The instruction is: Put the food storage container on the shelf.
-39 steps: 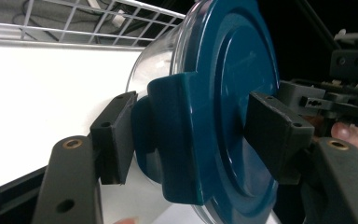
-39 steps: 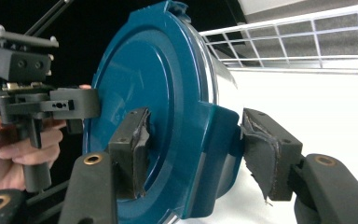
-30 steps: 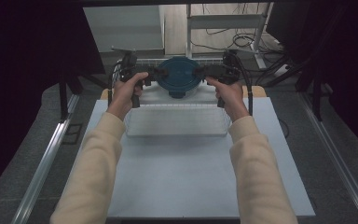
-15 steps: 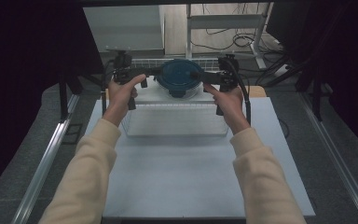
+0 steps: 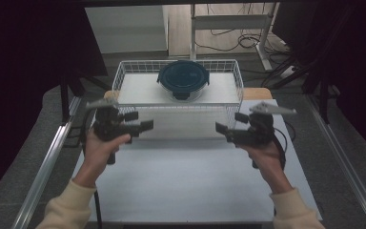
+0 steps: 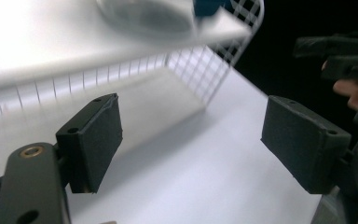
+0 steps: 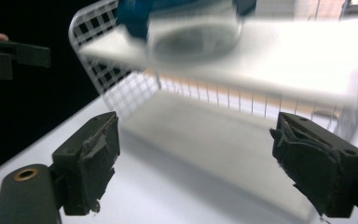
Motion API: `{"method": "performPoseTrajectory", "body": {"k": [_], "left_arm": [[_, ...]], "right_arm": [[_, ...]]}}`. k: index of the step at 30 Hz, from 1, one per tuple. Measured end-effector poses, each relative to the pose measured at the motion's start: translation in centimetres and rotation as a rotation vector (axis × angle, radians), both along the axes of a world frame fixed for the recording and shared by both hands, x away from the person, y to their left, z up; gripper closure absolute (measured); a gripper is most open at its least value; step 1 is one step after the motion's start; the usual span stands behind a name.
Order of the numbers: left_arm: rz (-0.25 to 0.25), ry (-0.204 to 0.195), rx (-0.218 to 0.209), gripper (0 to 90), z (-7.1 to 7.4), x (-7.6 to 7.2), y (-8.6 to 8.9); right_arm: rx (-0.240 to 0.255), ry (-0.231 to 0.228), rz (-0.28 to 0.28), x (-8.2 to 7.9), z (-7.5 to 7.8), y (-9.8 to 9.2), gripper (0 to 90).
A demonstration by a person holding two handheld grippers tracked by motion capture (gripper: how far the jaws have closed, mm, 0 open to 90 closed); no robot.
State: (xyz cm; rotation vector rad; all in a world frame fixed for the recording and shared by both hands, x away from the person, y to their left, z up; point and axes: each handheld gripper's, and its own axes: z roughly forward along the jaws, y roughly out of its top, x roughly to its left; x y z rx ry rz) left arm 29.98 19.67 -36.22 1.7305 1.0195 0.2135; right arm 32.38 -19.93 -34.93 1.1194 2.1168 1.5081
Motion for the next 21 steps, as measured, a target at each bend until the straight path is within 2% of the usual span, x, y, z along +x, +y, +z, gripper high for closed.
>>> {"method": "performPoseTrajectory", "body": {"k": [1, 3, 6, 11, 13, 17, 19, 21], "left_arm": [[0.01, -0.008, 0.028, 19.7, -1.2, -1.0, 0.1], [0.014, -0.012, 0.057, 20.5, -2.8, -2.2, 0.0], [0.015, 0.002, 0.086, 20.7, -5.6, -3.7, 0.0], [-0.001, 0.078, 0.107, 20.8, -9.6, -4.9, 0.0], [0.0, 0.095, 0.126, 20.7, -10.2, -4.8, -0.2], [0.008, 0.069, 0.135, 20.6, -10.1, -4.9, -0.4], [0.011, 0.067, 0.14, 20.4, -10.3, -5.0, -0.4], [0.02, 0.074, 0.147, 19.9, -10.8, -5.1, -0.3]], "right_arm": [[-0.011, 0.003, 0.012, -0.8, -0.7, -0.6, 15.3], [-0.029, -0.001, 0.017, -2.5, -2.2, -1.7, 16.3], [-0.038, 0.006, 0.021, -4.3, -4.4, -2.8, 18.2], [-0.061, 0.06, 0.028, -5.8, -8.3, -3.6, 19.9], [-0.084, 0.085, 0.034, -5.8, -9.2, -3.6, 20.0], [-0.082, 0.074, 0.033, -5.9, -9.2, -3.4, 19.6], [-0.098, 0.052, 0.033, -6.1, -9.2, -3.2, 19.0], [-0.113, 0.05, 0.029, -6.1, -9.7, -3.2, 18.5]]}}
